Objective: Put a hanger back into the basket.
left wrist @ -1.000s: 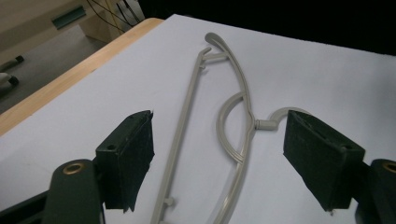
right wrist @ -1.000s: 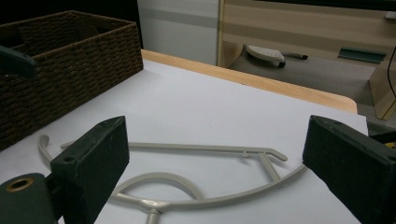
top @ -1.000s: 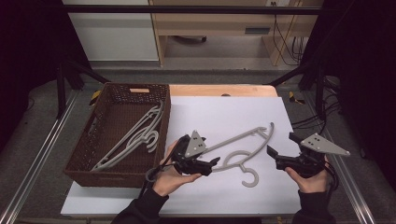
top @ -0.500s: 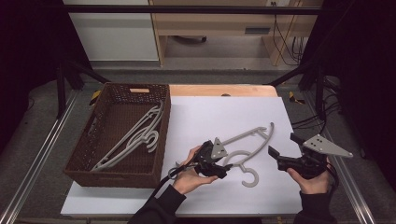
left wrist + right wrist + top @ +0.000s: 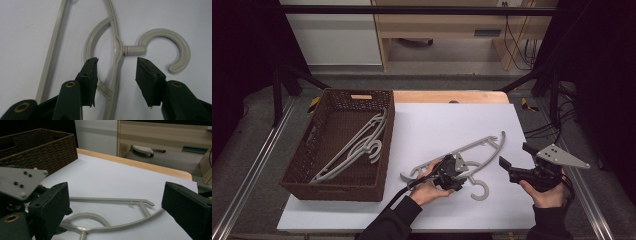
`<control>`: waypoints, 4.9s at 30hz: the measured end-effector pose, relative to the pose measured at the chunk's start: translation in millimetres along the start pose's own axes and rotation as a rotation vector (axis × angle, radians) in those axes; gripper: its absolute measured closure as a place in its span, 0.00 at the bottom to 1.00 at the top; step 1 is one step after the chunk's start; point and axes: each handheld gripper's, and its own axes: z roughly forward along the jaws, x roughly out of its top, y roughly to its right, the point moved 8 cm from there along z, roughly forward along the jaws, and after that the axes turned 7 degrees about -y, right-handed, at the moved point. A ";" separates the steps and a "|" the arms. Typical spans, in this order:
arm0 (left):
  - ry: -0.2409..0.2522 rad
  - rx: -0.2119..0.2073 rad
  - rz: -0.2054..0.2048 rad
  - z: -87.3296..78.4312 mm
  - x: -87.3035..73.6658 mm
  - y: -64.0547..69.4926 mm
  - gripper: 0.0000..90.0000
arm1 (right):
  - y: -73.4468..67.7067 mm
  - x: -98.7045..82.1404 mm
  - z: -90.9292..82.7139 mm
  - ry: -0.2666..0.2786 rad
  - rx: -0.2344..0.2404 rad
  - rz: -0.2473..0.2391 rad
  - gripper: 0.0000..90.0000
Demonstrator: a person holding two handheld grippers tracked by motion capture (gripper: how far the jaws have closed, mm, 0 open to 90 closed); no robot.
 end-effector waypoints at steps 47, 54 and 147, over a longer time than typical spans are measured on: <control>-0.146 -0.109 0.011 16.9 5.5 -3.4 0.92 | -1.8 0.3 1.1 -0.007 0.006 -0.003 0.09; -0.160 -0.110 0.018 18.3 4.3 -2.5 0.91 | -2.0 0.6 0.7 -0.006 0.008 -0.003 0.09; 0.271 0.005 -0.066 -198.8 71.5 -53.2 0.92 | 7.2 0.6 -6.1 0.012 -0.007 0.019 0.09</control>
